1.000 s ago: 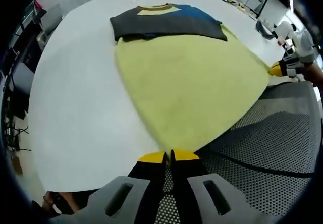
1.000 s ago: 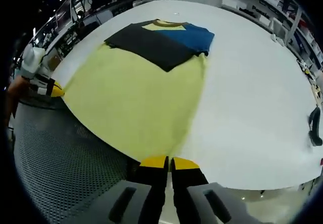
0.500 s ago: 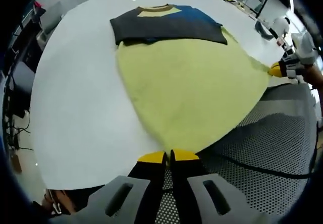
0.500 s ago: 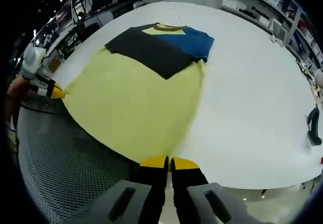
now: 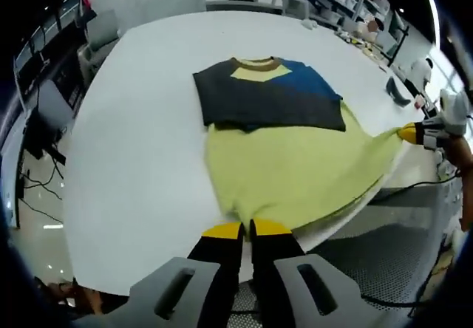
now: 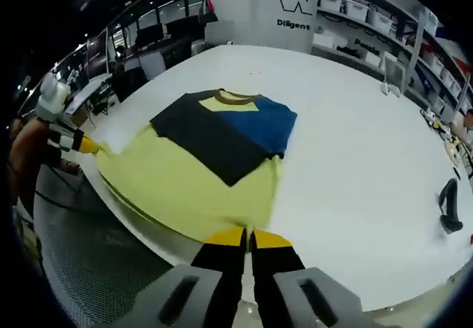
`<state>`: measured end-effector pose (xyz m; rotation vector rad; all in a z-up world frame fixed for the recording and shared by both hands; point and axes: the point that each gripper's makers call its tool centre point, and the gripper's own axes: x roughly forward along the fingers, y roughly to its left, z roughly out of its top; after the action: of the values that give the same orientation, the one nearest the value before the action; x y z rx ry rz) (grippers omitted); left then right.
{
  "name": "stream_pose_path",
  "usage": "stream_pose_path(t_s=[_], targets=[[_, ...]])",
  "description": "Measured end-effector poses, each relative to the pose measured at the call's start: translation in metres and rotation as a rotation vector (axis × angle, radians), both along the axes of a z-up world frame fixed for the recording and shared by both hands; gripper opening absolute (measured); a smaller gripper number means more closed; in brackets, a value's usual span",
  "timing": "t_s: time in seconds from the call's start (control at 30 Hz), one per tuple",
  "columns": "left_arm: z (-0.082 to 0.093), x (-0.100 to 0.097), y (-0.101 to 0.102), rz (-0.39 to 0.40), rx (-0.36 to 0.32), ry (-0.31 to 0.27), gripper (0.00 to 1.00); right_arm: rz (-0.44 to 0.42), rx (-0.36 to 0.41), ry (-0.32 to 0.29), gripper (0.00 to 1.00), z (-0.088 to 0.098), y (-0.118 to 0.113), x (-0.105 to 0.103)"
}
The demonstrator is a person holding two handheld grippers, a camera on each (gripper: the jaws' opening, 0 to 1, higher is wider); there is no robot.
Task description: Fold the garment on the visible template until the final outline fits inside the template.
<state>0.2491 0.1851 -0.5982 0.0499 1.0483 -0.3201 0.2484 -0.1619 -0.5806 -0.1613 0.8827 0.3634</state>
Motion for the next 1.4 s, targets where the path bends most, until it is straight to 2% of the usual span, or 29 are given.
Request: stream_pose_path(t_s=[0.17,0.4,0.53,0.67,0.87,0.97,1.1,1.2,1.23,1.4], targets=[[0.017,0.024,0.001,-0.010,0.011,-0.060,0.10,0.004,0.018,-0.069,0.00,0.021,0.000,0.026],[0.040,0.053,0.002,0.005,-0.009,-0.130,0.10,0.014,0.015,-0.127,0.00,0.042,0.002,0.057],[0.054,0.077,0.001,0.019,-0.015,-0.176,0.10,0.011,0.019,-0.153,0.00,0.051,0.003,0.074],[0.065,0.097,0.000,0.030,-0.013,-0.216,0.10,-0.003,0.032,-0.205,0.00,0.065,0.005,0.097],[0.081,0.133,0.002,0.062,-0.012,-0.278,0.10,-0.003,0.030,-0.237,0.00,0.074,0.006,0.124],[0.084,0.148,0.000,0.074,-0.033,-0.291,0.10,-0.022,0.022,-0.240,0.00,0.074,0.004,0.139],[0.083,0.167,0.000,0.076,-0.018,-0.301,0.10,-0.027,0.022,-0.245,0.00,0.074,0.004,0.155],[0.079,0.183,0.000,0.096,-0.029,-0.312,0.10,-0.034,0.014,-0.243,0.00,0.072,0.003,0.169],[0.076,0.190,-0.002,0.123,-0.050,-0.304,0.10,-0.048,0.002,-0.218,0.00,0.066,0.000,0.173],[0.067,0.212,-0.003,0.142,-0.022,-0.313,0.10,-0.096,0.029,-0.215,0.00,0.062,-0.002,0.202]])
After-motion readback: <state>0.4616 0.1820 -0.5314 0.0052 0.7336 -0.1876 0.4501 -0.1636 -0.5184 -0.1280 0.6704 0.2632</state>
